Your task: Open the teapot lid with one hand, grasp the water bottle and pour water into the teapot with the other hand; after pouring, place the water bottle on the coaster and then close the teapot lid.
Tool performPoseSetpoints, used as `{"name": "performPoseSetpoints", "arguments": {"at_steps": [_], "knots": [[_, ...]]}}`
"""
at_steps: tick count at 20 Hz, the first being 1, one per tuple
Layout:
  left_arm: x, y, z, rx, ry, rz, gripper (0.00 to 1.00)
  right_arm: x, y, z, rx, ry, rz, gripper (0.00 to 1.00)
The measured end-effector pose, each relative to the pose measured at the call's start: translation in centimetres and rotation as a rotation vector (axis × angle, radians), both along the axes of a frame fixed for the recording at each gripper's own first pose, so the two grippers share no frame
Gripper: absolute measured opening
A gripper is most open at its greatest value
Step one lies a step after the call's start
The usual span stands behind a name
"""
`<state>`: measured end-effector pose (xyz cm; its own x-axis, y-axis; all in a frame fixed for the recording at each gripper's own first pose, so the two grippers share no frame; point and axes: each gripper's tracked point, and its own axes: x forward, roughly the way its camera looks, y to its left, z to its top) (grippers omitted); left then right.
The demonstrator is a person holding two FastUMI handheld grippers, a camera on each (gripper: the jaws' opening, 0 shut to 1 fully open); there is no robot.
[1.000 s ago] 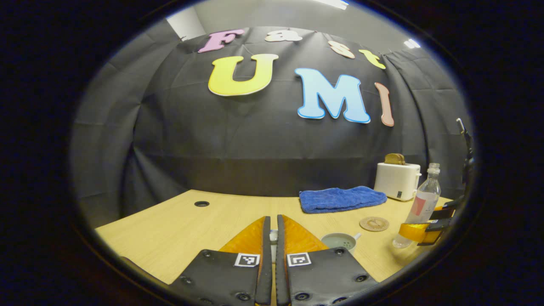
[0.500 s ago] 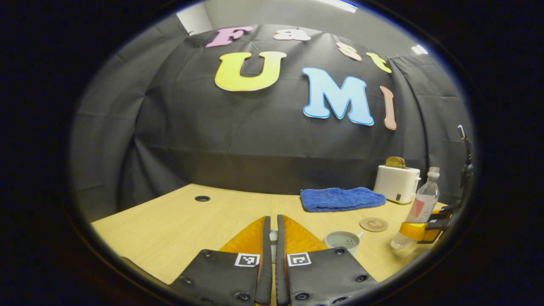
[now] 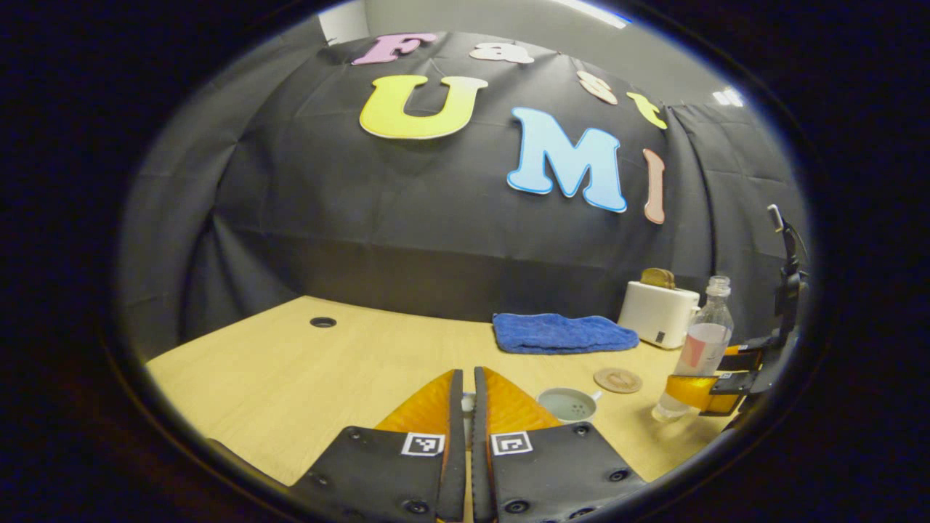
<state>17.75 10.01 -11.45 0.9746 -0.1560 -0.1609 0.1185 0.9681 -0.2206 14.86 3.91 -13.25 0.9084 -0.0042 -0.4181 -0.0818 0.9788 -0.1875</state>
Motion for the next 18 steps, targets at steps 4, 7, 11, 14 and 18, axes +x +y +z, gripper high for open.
{"name": "performPoseSetpoints", "arguments": {"at_steps": [4, 7, 11, 14, 18], "knots": [[-0.1, -0.7, -0.1, -0.019, 0.007, -0.028, 0.1, 0.6, -0.2, 1.5, -0.19, -0.028, 0.02, 0.77], [-0.1, -0.5, -0.1, -0.034, 0.006, -0.031, 0.1, 1.3, 0.0, 2.5, -0.35, -0.055, 0.049, 0.77], [-0.1, -0.4, 0.6, -0.069, -0.015, -0.037, 0.1, 2.2, 0.1, 3.9, -0.587, -0.098, 0.096, 0.77], [0.0, -0.3, 0.4, -0.076, -0.015, -0.041, 0.1, 2.8, 0.2, 4.3, -0.705, -0.104, 0.125, 0.76], [0.2, 0.1, 0.0, -0.104, 0.001, -0.041, 0.1, 3.9, 0.3, 4.6, -0.866, -0.108, 0.159, 0.76]]}}
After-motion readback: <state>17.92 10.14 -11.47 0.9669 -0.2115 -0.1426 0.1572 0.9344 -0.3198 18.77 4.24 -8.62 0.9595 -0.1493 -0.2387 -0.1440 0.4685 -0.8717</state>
